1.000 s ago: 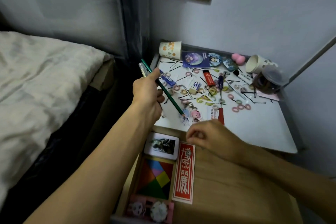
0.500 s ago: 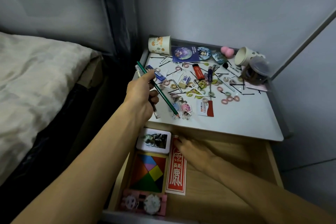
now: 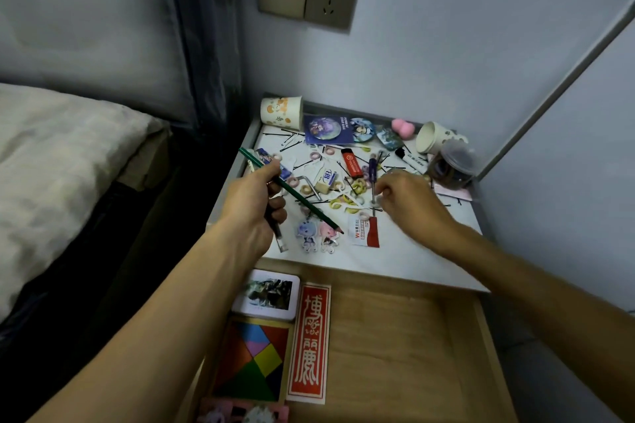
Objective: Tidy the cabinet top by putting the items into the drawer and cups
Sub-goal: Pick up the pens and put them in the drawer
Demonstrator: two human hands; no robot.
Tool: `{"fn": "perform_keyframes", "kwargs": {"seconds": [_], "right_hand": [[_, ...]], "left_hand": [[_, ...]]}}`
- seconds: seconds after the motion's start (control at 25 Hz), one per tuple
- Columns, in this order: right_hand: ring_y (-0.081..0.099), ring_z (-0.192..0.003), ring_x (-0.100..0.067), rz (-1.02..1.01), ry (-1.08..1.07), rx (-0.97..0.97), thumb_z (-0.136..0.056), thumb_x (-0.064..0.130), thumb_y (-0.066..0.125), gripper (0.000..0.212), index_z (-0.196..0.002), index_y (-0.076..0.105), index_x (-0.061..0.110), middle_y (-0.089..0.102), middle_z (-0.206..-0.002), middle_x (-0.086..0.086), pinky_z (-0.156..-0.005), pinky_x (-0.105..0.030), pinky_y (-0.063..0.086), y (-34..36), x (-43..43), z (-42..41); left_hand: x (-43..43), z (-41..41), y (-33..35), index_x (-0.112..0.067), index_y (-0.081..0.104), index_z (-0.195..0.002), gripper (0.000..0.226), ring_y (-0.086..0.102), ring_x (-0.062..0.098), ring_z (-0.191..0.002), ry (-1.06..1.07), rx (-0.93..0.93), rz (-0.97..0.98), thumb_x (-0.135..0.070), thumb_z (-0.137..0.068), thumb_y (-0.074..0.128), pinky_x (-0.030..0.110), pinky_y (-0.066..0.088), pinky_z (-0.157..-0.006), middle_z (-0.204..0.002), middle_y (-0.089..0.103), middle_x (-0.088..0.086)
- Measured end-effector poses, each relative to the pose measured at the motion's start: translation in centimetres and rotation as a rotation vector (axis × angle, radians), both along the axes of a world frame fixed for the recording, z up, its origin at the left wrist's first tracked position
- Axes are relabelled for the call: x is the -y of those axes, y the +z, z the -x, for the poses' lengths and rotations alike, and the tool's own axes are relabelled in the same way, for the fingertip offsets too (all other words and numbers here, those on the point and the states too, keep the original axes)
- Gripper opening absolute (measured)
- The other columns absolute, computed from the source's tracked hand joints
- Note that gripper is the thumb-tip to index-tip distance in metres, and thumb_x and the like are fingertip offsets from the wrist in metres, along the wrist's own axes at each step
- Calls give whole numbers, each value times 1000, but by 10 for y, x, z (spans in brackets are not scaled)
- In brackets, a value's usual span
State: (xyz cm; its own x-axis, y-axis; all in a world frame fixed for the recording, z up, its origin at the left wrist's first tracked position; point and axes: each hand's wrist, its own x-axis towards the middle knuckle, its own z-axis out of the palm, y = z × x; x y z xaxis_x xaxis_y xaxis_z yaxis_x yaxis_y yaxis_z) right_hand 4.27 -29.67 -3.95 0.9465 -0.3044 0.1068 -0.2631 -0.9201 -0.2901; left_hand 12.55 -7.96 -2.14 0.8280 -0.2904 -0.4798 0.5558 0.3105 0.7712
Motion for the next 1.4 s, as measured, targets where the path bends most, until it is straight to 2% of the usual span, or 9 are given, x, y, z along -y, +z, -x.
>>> {"fn": "perform_keyframes", "kwargs": {"seconds": [0.12, 0.32, 0.6, 0.8, 0.92, 1.04, 1.16, 1.32, 1.4], "right_hand": [[67, -73, -21, -151, -188, -19, -93, 6, 58, 12, -96, 70, 6, 68, -94, -9, -56, -37, 56, 0, 23, -31], [51, -58, -17, -106, -271, -74, -90, 33, 66, 31, -74, 57, 9, 58, -69, -4, -49, -29, 31, 0, 14, -68], [58, -73, -26, -23, -388, -199, -89, 25, 65, 19, -79, 57, 12, 61, -80, -7, -58, -29, 39, -11, 17, -93], [58, -64, -21, -197, -482, 36, -90, 15, 61, 16, -76, 57, 9, 58, -72, -5, -54, -27, 41, -2, 21, -99], [64, -75, -19, -242, -369, 264, -93, 18, 61, 19, -106, 70, 8, 70, -91, -5, -69, -32, 53, 13, 14, -94], [62, -81, -15, -197, -197, 336, -96, 16, 56, 25, -118, 67, 11, 71, -103, -4, -65, -24, 45, 35, -2, -70], [62, -72, -14, -433, -35, 260, -99, 14, 51, 29, -127, 58, 9, 63, -102, -8, -53, -14, 46, 49, -27, -25], [56, -69, -17, -697, -16, 191, -98, 15, 53, 27, -122, 62, 21, 62, -82, 3, -63, -29, 50, 25, -56, 36], [50, -62, -9, -934, -44, 197, -98, 10, 53, 24, -117, 65, 18, 56, -66, 9, -58, -21, 45, 9, -60, 52]], "left_hand": [[3, 1, 1, -14, 54, -75, 23, 25, 7, -43, -6, 0, 4, -23, -97, 58, 19, 19, -40, -57, 35, -4], [5, -1, -2, -15, 53, -76, 22, 26, 7, -39, -25, -10, 5, -22, -96, 58, 18, 19, -37, -57, 34, -4], [3, 2, -5, -15, 53, -75, 23, 26, 8, -42, -70, -4, -12, -22, -96, 57, 19, 21, -37, -58, 35, -4], [8, 5, -6, -13, 55, -78, 20, 27, 8, -41, -77, -3, -21, -21, -96, 57, 19, 23, -35, -59, 34, -3], [15, 13, -8, -9, 56, -87, 15, 30, 9, -42, -94, 27, 18, -20, -97, 56, 20, 28, -37, -58, 34, -2], [18, 24, -7, -9, 60, -76, 27, 36, 10, -45, -116, 61, 25, -20, -99, 54, 25, 33, -47, -53, 42, -3], [15, 32, -5, -10, 65, -82, 26, 41, 11, -49, -150, 112, -8, -24, -100, 53, 25, 37, -51, -59, 55, -2], [12, 50, -10, -9, 56, -98, 19, 38, 8, -47, -295, 151, 5, -26, -102, 48, 20, 31, -44, -65, 55, 0], [14, 60, -17, -8, 57, -103, 23, 34, 8, -50, -341, 155, -4, -30, -101, 50, 20, 29, -45, -63, 51, -2]]}}
